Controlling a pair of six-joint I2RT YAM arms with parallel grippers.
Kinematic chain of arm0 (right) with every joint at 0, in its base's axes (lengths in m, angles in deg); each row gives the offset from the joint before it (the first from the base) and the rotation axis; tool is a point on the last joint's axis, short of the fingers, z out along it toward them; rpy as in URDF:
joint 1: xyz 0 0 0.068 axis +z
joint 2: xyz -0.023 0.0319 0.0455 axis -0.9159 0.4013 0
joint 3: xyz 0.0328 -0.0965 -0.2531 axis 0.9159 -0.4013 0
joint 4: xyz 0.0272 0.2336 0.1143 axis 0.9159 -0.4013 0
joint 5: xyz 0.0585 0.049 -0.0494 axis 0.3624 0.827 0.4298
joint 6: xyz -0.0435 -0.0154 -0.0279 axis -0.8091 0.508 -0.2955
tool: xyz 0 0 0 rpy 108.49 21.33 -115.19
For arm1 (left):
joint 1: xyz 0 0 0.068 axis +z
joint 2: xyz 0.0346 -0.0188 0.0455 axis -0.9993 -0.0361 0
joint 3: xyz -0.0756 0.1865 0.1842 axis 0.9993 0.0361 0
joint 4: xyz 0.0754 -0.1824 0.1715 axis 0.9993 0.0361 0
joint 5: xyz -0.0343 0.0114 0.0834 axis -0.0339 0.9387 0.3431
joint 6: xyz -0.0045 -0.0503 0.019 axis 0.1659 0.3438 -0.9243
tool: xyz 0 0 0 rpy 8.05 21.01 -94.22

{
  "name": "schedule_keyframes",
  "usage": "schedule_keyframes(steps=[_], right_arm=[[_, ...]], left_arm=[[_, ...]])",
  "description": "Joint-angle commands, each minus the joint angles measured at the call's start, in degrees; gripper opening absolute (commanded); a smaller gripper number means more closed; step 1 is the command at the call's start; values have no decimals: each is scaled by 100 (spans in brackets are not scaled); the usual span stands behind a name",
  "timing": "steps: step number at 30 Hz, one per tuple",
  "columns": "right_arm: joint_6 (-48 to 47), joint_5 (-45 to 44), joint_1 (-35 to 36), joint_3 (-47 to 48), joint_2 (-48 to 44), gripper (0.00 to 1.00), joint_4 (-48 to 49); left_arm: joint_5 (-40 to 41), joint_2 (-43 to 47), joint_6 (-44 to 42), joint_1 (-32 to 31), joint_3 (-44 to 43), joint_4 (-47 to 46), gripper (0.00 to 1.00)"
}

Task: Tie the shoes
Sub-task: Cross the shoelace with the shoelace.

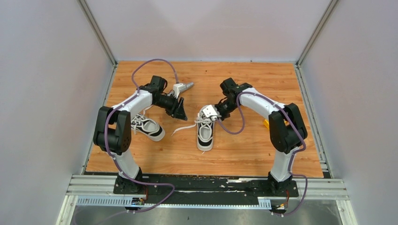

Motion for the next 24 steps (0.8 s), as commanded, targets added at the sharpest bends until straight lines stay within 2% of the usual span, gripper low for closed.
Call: schedule_keyframes(steps=[1, 8, 19, 24], right_arm=[[625, -137, -220, 25, -429, 0, -137], [1458, -355, -380, -276, -640, 0, 17], [2670, -592, -666, -806, -851, 0, 355], [3030, -435, -694, -974, -1058, 0, 525]], left_arm=[[78, -142, -441, 29, -17, 115, 56], [386, -170, -830, -49, 91, -51, 56], [1327, -623, -1340, -786, -105, 26, 56], [1656, -755, -1204, -1041, -178, -35, 57]])
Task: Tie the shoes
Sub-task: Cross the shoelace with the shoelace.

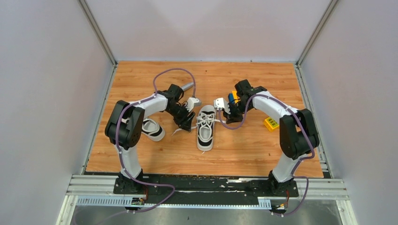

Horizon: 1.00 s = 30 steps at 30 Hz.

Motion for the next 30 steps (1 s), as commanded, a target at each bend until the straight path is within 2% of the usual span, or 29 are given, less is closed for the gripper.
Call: schedule_keyframes(steps=[1, 4, 6, 7, 9, 14, 19, 21, 23, 25, 27, 30], right_arm=[[546, 222, -28, -89, -395, 0, 303], [752, 306, -32, -103, -430, 0, 402], [833, 327, -29, -100, -444, 0, 436], [863, 327, -31, -91, -439, 0, 446], [922, 324, -29, -79, -437, 0, 445], [1051, 265, -23, 4, -461, 0, 429], [1225, 172, -28, 76, -429, 0, 436], [1291, 192, -28, 82, -416, 0, 431], [1383, 150, -33, 117, -405, 0, 430], [1478, 75, -57, 135, -427, 0, 417], [1481, 46, -123, 113, -531, 0, 375], [1428, 1, -257, 30, -717, 0, 265]], left_arm=[[539, -17, 131, -148, -239, -150, 57], [485, 76, 525, -174, -241, -581, 57], [-128, 317, 709, -181, 96, -1146, 58], [-219, 527, 748, -190, 236, -1638, 58], [-291, 611, 732, -299, 408, -1906, 59], [-559, 158, 525, -338, 69, -1672, 56], [-978, 145, 497, -343, 20, -1853, 54], [-1017, 101, 489, -347, -48, -1824, 46], [-1015, 71, 416, -343, -133, -1710, 32], [-971, 108, 329, -335, -197, -1501, 13], [-777, 253, 258, -293, -176, -1295, 3], [-491, 571, 238, -126, -119, -928, 0]])
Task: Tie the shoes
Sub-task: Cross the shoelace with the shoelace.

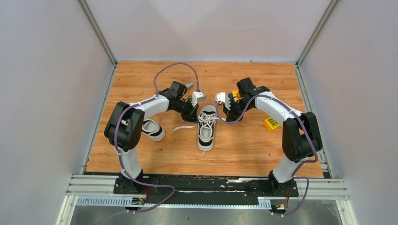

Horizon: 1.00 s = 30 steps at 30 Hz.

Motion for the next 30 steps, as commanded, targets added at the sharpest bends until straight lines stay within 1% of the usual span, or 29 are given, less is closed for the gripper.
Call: schedule_keyframes(steps=[1, 6, 10, 14, 15, 17, 19, 20, 21, 22, 23, 25, 27, 30], right_arm=[[83, -15, -216, 72, -520, 0, -59], [90, -31, -500, -104, -812, 0, -186], [82, -147, -596, -268, -990, 0, -251], [130, -254, -814, -458, -1172, 0, -304], [149, -236, -904, -488, -1225, 0, -319], [165, -192, -1110, -563, -1327, 0, -328], [172, -152, -1177, -642, -1403, 0, -334], [178, -38, -1170, -660, -1430, 0, -331], [193, 123, -1157, -651, -1446, 0, -319], [248, 270, -1133, -622, -1447, 0, -286], [282, 412, -1080, -574, -1433, 1, -234], [118, 657, -932, -461, -1382, 11, -103], [-372, 943, -799, -350, -1255, 18, 41], [-1119, 1421, -695, 77, -710, 26, 9]], left_arm=[[368, 522, -224, 203, -137, 579, 0], [991, 694, -502, 474, -361, 1329, 0], [1281, 771, -238, 647, -402, 1309, 0], [1558, 803, -50, 670, -462, 1394, 0], [1536, 788, -79, 672, -469, 1487, 0], [1240, 773, -185, 673, -442, 1524, 0], [772, 748, -168, 673, -375, 1424, 0], [509, 706, -71, 668, -348, 1374, 2], [427, 677, -2, 650, -338, 1249, 5], [304, 624, 140, 639, -330, 1186, 13], [241, 597, 200, 625, -333, 1087, 17], [130, 522, 366, 620, -354, 981, 32], [123, 453, 449, 618, -379, 958, 39], [184, 455, 374, 619, -393, 1046, 46]])
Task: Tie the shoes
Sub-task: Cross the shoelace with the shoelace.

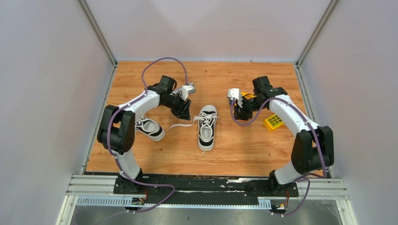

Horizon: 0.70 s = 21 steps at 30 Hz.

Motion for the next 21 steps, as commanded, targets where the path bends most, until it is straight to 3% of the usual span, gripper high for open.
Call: schedule_keyframes(steps=[1, 6, 10, 21], right_arm=[[-1200, 1077, 158, 880, 683, 29, 122], [-1689, 1038, 569, 2038, 2096, 33, -310], [-1908, 850, 750, 2382, 2711, 35, -329], [-2640, 477, 973, 1804, 2594, 38, -125]], left_arm=[[-206, 3, 26, -3, -135, -68, 48], [-160, 401, -216, 6, 162, 111, 51], [-114, 611, -221, 12, 376, 214, 51], [62, 729, 7, 67, 563, 126, 51]])
